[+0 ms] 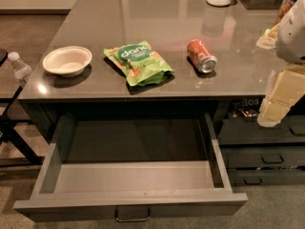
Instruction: Place green rice chip bag into top drawer
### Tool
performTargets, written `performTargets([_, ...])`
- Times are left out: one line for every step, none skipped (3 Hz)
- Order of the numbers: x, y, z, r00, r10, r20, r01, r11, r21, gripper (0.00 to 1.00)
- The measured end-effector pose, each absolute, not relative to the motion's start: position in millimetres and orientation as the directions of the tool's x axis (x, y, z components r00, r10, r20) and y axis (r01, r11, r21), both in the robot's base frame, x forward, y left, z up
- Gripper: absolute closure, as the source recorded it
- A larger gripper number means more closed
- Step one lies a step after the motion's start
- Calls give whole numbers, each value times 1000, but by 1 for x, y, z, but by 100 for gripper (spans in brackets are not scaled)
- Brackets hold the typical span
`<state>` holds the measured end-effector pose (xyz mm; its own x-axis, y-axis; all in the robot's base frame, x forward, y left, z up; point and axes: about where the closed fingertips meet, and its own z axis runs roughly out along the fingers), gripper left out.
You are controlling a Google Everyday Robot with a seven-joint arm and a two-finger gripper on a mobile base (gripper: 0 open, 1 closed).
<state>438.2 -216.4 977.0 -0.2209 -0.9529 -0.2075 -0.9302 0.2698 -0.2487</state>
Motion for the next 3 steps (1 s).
performTargets([438, -216, 977, -221, -953, -208, -930, 270, -249, 0])
performTargets([448, -211, 967, -269, -942, -201, -918, 314, -242, 0])
performTargets([483, -195, 947, -361, -910, -204, -888, 402, -221, 0])
